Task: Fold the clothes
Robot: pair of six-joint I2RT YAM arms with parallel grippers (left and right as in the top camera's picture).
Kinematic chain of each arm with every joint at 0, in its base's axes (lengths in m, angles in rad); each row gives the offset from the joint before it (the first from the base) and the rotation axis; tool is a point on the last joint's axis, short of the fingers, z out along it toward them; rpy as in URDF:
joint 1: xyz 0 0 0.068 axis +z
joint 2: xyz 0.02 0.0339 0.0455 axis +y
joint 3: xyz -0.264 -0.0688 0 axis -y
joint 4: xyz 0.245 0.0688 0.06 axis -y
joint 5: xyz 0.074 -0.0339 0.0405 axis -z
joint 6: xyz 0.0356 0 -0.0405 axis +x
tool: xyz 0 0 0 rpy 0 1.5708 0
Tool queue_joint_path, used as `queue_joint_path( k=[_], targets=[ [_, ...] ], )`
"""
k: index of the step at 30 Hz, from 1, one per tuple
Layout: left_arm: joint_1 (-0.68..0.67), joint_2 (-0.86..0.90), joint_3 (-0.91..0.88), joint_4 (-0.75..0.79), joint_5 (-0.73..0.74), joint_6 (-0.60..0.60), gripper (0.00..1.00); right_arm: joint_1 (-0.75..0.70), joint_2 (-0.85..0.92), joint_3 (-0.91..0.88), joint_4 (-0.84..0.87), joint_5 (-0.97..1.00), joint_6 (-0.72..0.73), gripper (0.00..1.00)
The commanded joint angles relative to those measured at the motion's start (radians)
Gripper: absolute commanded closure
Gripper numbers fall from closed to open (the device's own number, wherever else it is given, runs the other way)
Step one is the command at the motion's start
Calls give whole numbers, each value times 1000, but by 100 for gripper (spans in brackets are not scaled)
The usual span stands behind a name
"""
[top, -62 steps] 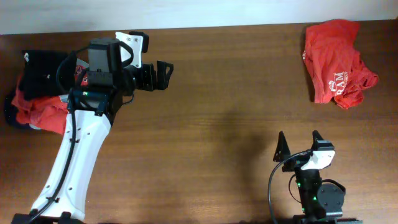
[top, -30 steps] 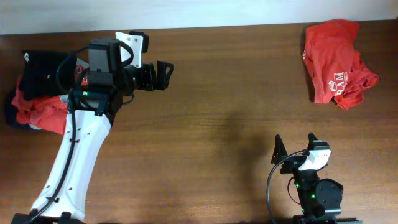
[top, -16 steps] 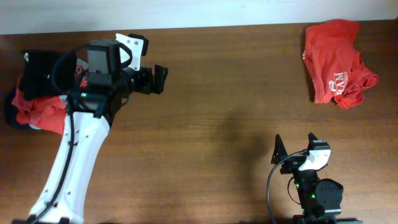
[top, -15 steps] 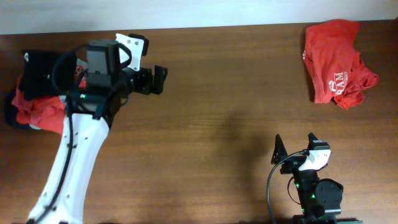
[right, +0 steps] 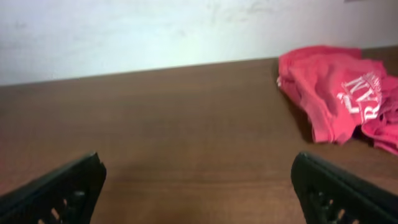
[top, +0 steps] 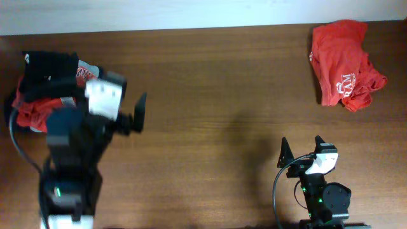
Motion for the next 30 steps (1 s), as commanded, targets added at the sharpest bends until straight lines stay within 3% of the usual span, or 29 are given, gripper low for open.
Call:
queue_joint_path(
  k=[1, 9, 19, 30],
  targets=[
    [20, -161, -195, 92, -6, -32, 0, -6, -11, -5, -4, -16, -4, 2],
    [89, -463, -587, 345, 57, -134, 1, -6, -11, -5, -4, -16, -4, 1],
    [117, -760, -826, 345, 22, -184, 1, -6, -11, -5, -4, -16, -4, 1],
    [117, -845, -897, 269, -65, -182, 1, -6, -11, -5, -4, -16, -4, 1]
  ],
)
